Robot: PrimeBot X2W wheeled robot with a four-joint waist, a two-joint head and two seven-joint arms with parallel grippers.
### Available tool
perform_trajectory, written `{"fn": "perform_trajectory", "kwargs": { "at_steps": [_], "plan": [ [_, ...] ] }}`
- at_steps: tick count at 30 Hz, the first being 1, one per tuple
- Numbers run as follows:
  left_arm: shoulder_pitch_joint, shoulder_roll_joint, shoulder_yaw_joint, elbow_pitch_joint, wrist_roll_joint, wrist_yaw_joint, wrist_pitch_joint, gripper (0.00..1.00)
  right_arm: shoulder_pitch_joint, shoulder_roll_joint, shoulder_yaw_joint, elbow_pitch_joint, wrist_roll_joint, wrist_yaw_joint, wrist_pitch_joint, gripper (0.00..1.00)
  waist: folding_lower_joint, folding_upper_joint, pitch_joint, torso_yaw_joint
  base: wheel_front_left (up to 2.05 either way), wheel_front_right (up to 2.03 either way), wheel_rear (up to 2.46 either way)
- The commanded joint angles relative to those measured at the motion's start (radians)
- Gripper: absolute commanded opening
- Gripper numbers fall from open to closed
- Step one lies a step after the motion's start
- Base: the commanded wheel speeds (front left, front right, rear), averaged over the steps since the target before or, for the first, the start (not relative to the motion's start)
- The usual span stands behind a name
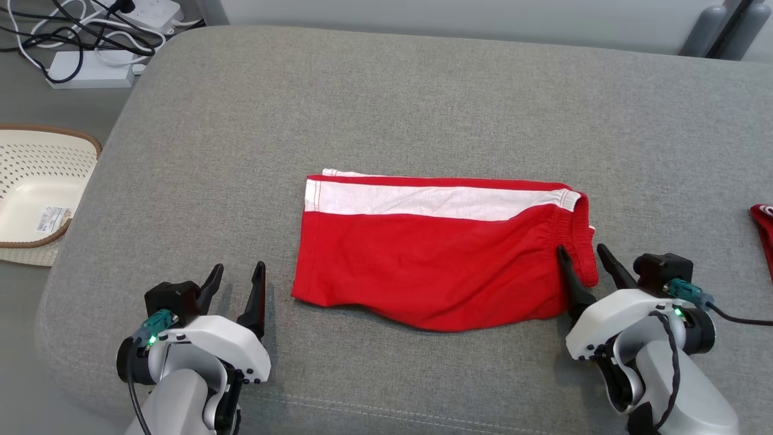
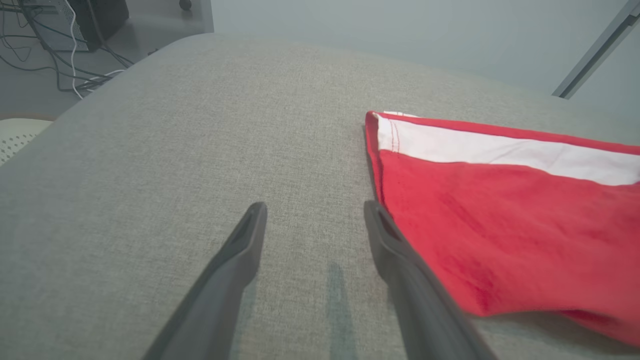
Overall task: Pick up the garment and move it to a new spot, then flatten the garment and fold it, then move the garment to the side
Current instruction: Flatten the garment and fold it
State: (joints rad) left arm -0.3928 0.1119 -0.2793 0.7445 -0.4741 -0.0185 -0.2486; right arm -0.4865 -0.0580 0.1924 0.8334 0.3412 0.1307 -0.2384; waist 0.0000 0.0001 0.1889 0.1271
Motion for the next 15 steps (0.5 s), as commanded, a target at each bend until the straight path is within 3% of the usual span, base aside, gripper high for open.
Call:
{"fn": "perform_trajectory", "kwargs": {
  "at_steps": [1,6,15],
  "plan": [
    [-0.004,0.022,0.042,-0.019,0.014,-0.010,-0.013,1.00,-0.022,0.008,-0.001,-0.003,-0.010,0.000,-0.018,1.00,0.0000,-0.0001,0.000,-0.002,0.00,0.00,0.00],
    [0.001,0.010,0.064,-0.017,0.038,-0.026,-0.013,1.00,-0.020,0.008,-0.046,0.024,-0.014,0.000,-0.022,1.00,0.0000,-0.0001,0.001,-0.006,0.00,0.00,0.00],
    [-0.010,-0.012,0.089,-0.020,0.080,-0.052,-0.013,1.00,-0.014,0.008,0.057,0.016,0.170,0.000,-0.023,1.00,0.0000,-0.0001,0.008,0.009,0.00,0.00,0.00]
  ]
}}
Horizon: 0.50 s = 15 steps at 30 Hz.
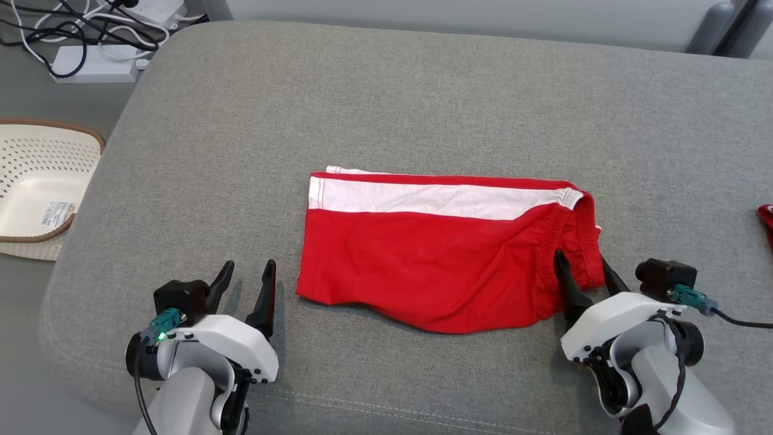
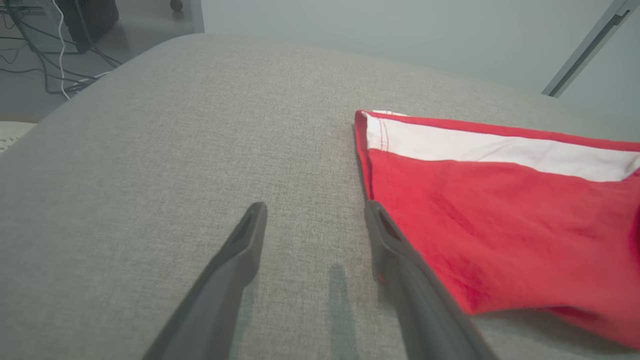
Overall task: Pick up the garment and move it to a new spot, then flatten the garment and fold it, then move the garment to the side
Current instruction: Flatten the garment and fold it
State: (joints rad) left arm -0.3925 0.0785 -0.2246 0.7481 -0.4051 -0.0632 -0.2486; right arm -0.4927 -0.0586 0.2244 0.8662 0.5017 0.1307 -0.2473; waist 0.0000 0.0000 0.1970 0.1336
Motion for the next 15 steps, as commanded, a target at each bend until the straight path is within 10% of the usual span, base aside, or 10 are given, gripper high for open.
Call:
{"fn": "perform_trajectory", "kwargs": {
  "at_steps": [1,10,11,12,15],
  "plan": [
    [-0.010,0.019,0.036,-0.026,0.016,-0.010,-0.013,1.00,-0.010,0.008,0.034,-0.008,0.019,0.000,-0.014,1.00,0.0000,0.0000,0.000,0.004,0.00,0.00,0.00],
    [-0.002,0.006,0.059,-0.025,0.038,-0.031,-0.013,1.00,-0.047,0.008,0.128,0.067,0.148,0.000,-0.003,1.00,0.0000,0.0000,0.006,0.017,0.00,0.00,0.00],
    [-0.001,0.002,0.065,-0.025,0.042,-0.035,-0.013,1.00,-0.057,0.008,0.153,0.080,0.187,0.000,0.008,0.42,0.0000,0.0000,0.008,0.020,0.00,0.00,0.00],
    [0.000,0.001,0.068,-0.026,0.044,-0.037,-0.013,1.00,-0.063,0.008,0.161,0.088,0.203,0.000,0.008,0.11,0.0000,0.0000,0.010,0.021,0.00,0.00,0.00],
    [0.001,-0.003,0.075,-0.033,0.050,-0.043,-0.013,1.00,-0.087,0.008,0.160,0.136,0.222,0.000,0.002,0.00,0.0000,0.0000,0.013,0.027,0.00,0.00,0.00]
  ]
}}
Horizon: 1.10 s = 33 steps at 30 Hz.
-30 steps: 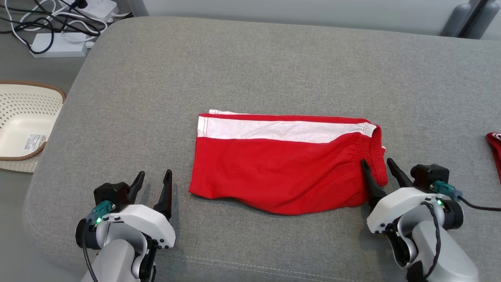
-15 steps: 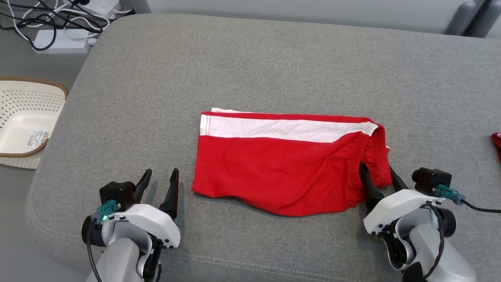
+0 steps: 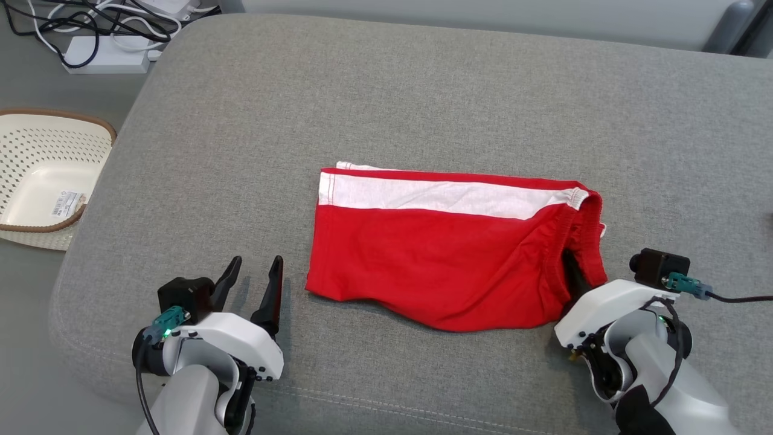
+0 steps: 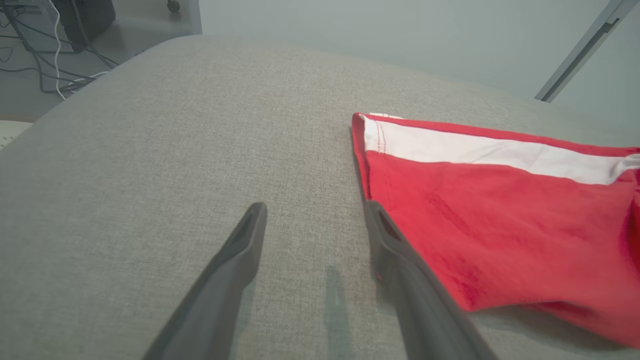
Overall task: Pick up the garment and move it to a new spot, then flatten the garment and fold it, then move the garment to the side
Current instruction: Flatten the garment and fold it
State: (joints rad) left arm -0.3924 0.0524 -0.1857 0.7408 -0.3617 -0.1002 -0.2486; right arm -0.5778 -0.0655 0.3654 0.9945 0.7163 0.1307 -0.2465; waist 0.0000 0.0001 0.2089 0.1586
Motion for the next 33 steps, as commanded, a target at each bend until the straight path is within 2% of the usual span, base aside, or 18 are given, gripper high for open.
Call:
{"fn": "perform_trajectory", "kwargs": {
  "at_steps": [1,6,13,17,22,26,28,31,33],
  "plan": [
    [0.001,0.022,0.040,-0.029,0.009,-0.007,-0.013,1.00,-0.010,0.015,0.011,0.026,0.008,0.000,-0.002,0.00,0.0000,-0.0001,0.002,0.003,0.00,0.00,0.00],
    [0.007,0.020,0.062,-0.048,0.024,-0.014,-0.013,1.00,-0.039,-0.002,-0.074,0.087,-0.007,0.000,-0.014,0.00,0.0000,-0.0001,0.002,0.000,0.00,0.00,0.00],
    [0.023,0.016,0.086,-0.066,0.043,-0.019,-0.013,1.00,-0.007,-0.094,-0.206,0.067,-0.046,0.000,-0.015,0.00,0.0000,-0.0001,-0.013,-0.031,0.00,0.00,0.00],
    [0.031,0.012,0.090,-0.073,0.052,-0.022,-0.013,1.00,0.009,-0.128,-0.229,0.060,-0.080,0.000,-0.015,0.00,0.0000,-0.0001,-0.018,-0.050,0.00,0.00,0.00],
    [0.037,0.007,0.096,-0.077,0.057,-0.024,-0.013,1.00,0.003,-0.099,-0.144,-0.053,-0.100,0.000,0.015,0.00,0.0000,-0.0001,-0.020,-0.068,0.00,0.00,0.00],
    [0.044,0.003,0.092,-0.076,0.054,-0.025,-0.013,1.00,0.018,-0.068,-0.028,-0.210,-0.064,0.000,0.101,0.00,0.0000,-0.0001,-0.024,-0.071,0.00,0.00,0.00],
    [0.046,0.002,0.091,-0.075,0.050,-0.026,-0.013,1.00,0.023,-0.067,0.003,-0.250,-0.058,0.000,0.123,0.00,0.0000,-0.0001,-0.024,-0.070,0.00,0.00,0.00],
    [0.049,0.000,0.077,-0.073,0.045,-0.027,-0.013,1.00,0.043,-0.058,0.104,-0.374,-0.033,0.000,0.208,0.00,0.0000,-0.0001,-0.025,-0.057,0.00,0.00,0.00],
    [0.048,0.000,0.072,-0.073,0.045,-0.028,-0.013,1.00,0.048,-0.053,0.119,-0.393,-0.022,0.000,0.224,0.00,0.0000,-0.0001,-0.025,-0.050,0.00,0.00,0.00]
  ]
}}
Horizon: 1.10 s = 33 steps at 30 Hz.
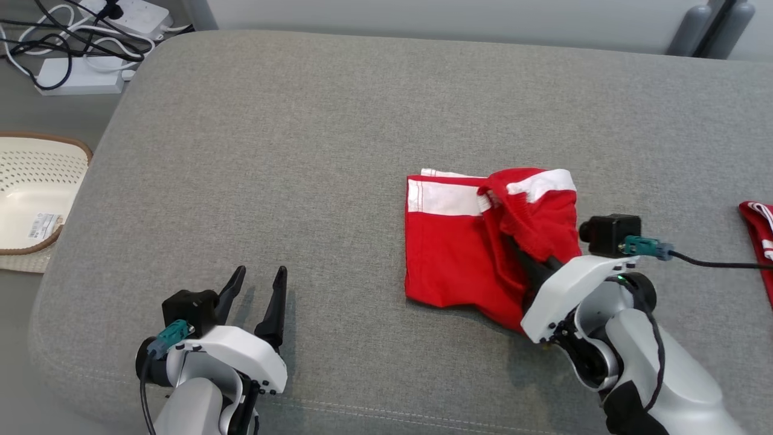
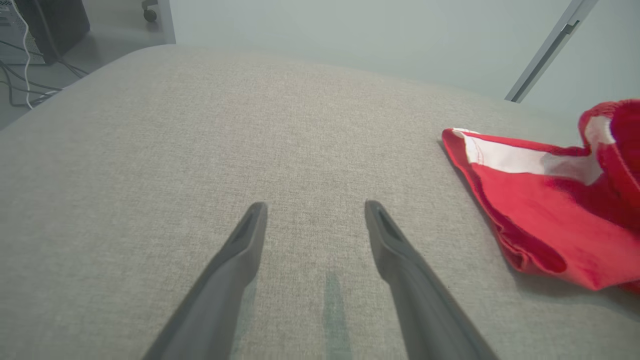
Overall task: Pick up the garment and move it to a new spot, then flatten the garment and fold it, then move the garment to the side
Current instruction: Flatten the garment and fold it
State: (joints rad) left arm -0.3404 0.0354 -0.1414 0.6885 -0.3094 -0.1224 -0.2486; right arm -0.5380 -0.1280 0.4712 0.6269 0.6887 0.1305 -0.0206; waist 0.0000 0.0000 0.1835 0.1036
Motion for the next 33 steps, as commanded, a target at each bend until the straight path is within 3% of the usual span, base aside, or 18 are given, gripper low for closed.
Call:
{"fn": "perform_trajectory", "kwargs": {
  "at_steps": [1,7,17,18,19,20,28,33],
  "plan": [
    [-0.005,0.016,0.023,-0.020,-0.008,-0.006,-0.013,1.00,0.009,0.012,0.029,-0.038,0.006,0.000,0.012,0.00,0.0000,0.0000,0.002,0.012,0.00,0.00,0.00],
    [-0.012,0.015,-0.002,-0.022,-0.019,-0.007,-0.013,1.00,-0.011,0.041,0.059,-0.040,-0.003,0.000,0.017,0.00,0.0000,0.0000,0.007,0.059,0.00,0.00,0.00],
    [-0.001,0.015,-0.041,-0.030,-0.056,-0.008,-0.013,1.00,-0.068,0.071,0.036,0.086,-0.033,0.000,-0.047,0.01,0.0000,0.0000,0.006,0.112,0.00,0.00,0.00],
    [0.001,0.015,-0.044,-0.031,-0.058,-0.008,-0.013,1.00,-0.075,0.073,0.033,0.103,-0.037,0.000,-0.059,0.38,0.0000,0.0000,0.005,0.115,0.00,0.00,0.00],
    [0.002,0.015,-0.047,-0.032,-0.061,-0.008,-0.013,1.00,-0.082,0.074,0.032,0.118,-0.037,0.000,-0.066,0.58,0.0000,0.0000,0.005,0.116,0.00,0.00,0.00],
    [0.003,0.015,-0.051,-0.032,-0.063,-0.008,-0.013,1.00,-0.087,0.076,0.032,0.128,-0.027,0.000,-0.072,1.00,0.0000,0.0000,0.005,0.118,0.00,0.00,0.00],
    [0.012,0.015,-0.057,-0.026,-0.067,-0.008,-0.013,1.00,-0.122,0.077,0.106,0.054,0.108,0.000,-0.165,1.00,0.0000,0.0000,-0.004,0.104,0.00,0.00,0.00],
    [0.017,0.015,-0.056,-0.043,-0.060,-0.001,-0.013,1.00,-0.123,0.045,0.009,0.033,0.106,0.000,-0.233,1.00,0.0000,0.0000,-0.012,0.083,0.00,0.00,0.00]
  ]
}}
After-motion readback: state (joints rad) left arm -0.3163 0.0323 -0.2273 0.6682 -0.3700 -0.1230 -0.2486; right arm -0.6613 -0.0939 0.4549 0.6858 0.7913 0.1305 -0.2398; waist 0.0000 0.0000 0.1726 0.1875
